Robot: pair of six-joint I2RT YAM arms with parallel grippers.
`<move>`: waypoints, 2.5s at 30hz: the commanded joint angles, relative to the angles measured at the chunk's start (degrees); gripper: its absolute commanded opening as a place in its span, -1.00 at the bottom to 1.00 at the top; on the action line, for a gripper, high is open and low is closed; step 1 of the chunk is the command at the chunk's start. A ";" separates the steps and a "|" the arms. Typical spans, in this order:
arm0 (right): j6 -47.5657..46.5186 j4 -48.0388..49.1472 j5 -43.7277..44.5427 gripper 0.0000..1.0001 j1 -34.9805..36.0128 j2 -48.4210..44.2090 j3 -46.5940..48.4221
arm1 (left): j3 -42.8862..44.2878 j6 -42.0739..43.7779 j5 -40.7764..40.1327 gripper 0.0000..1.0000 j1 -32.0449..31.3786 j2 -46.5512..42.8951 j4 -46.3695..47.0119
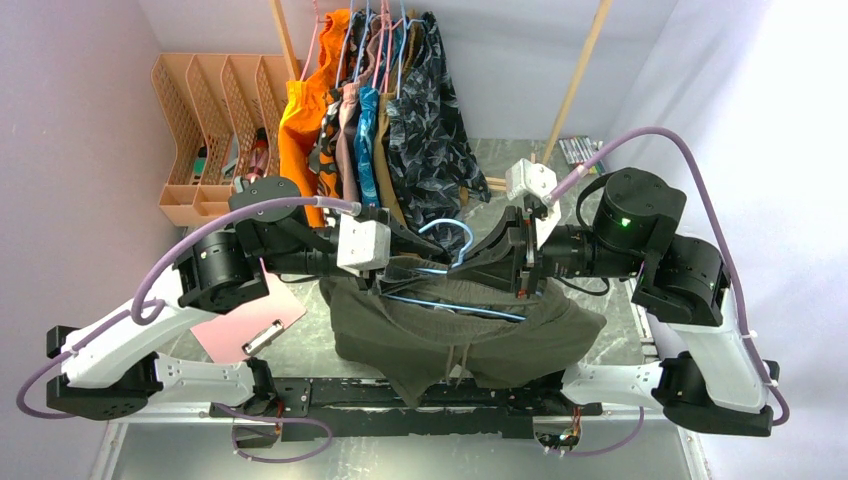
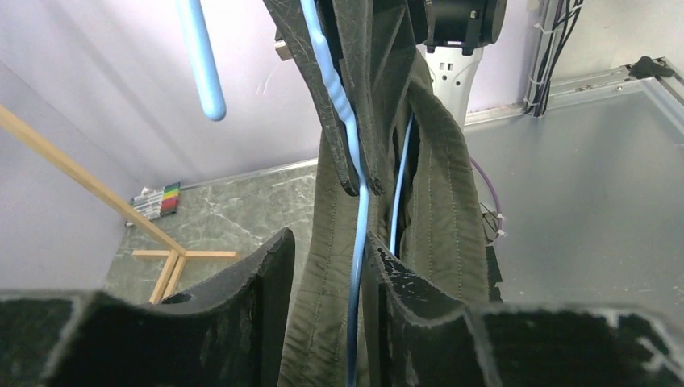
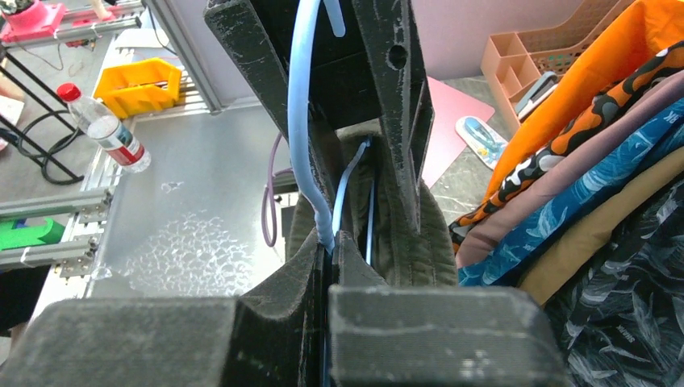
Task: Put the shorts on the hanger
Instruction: Adjust the hanger.
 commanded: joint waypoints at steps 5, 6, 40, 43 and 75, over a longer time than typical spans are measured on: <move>0.05 2.61 -1.95 -1.00 0.22 -0.51 0.03 | 0.85 0.51 -0.43 -0.32 0.18 0.93 0.52; 0.07 2.71 -2.03 -1.00 0.20 -0.46 -0.06 | 0.77 0.61 -0.39 -0.51 0.11 1.20 0.63; 2.23 -1.76 2.36 -0.02 0.24 -1.82 -3.46 | -5.02 -2.16 8.23 -0.86 0.12 -4.58 7.67; 3.76 0.70 0.53 -0.03 0.20 -1.68 -4.49 | -4.39 -1.80 7.99 -0.86 0.10 -4.08 7.03; 8.72 9.66 0.74 -1.00 0.20 -3.72 -9.21 | -5.61 -1.70 5.72 -0.86 0.17 -4.97 8.49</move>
